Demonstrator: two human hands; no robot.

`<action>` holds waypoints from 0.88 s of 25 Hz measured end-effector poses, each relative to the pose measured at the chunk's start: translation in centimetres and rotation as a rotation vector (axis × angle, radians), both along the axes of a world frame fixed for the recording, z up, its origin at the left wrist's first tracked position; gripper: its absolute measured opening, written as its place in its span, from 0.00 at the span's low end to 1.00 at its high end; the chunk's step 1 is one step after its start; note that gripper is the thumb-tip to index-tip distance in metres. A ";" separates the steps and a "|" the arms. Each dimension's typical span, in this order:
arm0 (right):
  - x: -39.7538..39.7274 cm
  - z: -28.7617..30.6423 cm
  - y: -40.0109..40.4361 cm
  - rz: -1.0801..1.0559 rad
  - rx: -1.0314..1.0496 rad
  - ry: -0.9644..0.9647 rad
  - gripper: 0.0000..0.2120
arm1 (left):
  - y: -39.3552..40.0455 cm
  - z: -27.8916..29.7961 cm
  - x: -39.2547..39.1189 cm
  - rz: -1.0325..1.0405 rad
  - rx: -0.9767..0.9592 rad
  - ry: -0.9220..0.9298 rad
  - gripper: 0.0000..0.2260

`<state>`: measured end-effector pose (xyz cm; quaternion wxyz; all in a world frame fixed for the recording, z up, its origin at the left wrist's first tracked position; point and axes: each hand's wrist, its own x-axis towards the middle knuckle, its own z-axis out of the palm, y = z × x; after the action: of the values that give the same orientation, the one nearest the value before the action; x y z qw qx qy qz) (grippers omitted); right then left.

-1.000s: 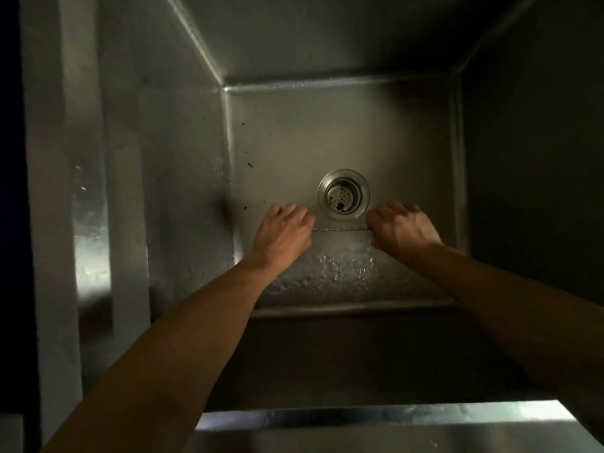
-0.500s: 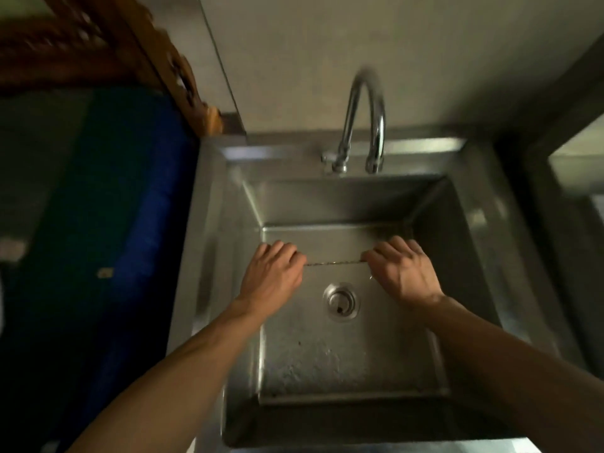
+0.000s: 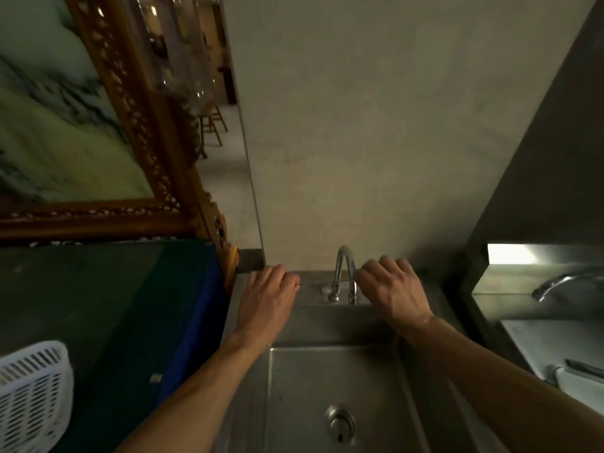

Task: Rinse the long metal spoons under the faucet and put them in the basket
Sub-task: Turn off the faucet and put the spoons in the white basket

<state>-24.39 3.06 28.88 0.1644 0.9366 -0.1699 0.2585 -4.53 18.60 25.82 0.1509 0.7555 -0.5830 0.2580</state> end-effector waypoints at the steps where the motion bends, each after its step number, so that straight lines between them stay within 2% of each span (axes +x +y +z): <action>1: 0.1 1.6 -0.5 0.005 -0.029 -0.025 0.09 | -0.4 1.6 0.1 0.002 -0.034 -0.017 0.03; 4: -0.2 5.0 -1.2 0.013 -0.070 -0.053 0.10 | -1.2 5.5 0.1 -0.012 -0.097 -0.079 0.03; 9: -1.0 8.0 -1.8 0.016 -0.065 -0.152 0.08 | -2.0 8.6 -1.1 -0.037 -0.151 -0.114 0.04; 15: -1.0 9.7 -2.1 0.080 -0.123 -0.153 0.06 | -1.3 10.3 -2.3 -0.002 -0.191 -0.078 0.04; 22: 1.4 9.2 -0.9 0.189 -0.117 -0.143 0.08 | 2.9 10.5 -1.9 0.116 -0.110 -0.139 0.06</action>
<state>-23.00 2.16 38.10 0.1810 0.9165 -0.0767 0.3483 -6.40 21.50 36.30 0.1359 0.7588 -0.5323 0.3499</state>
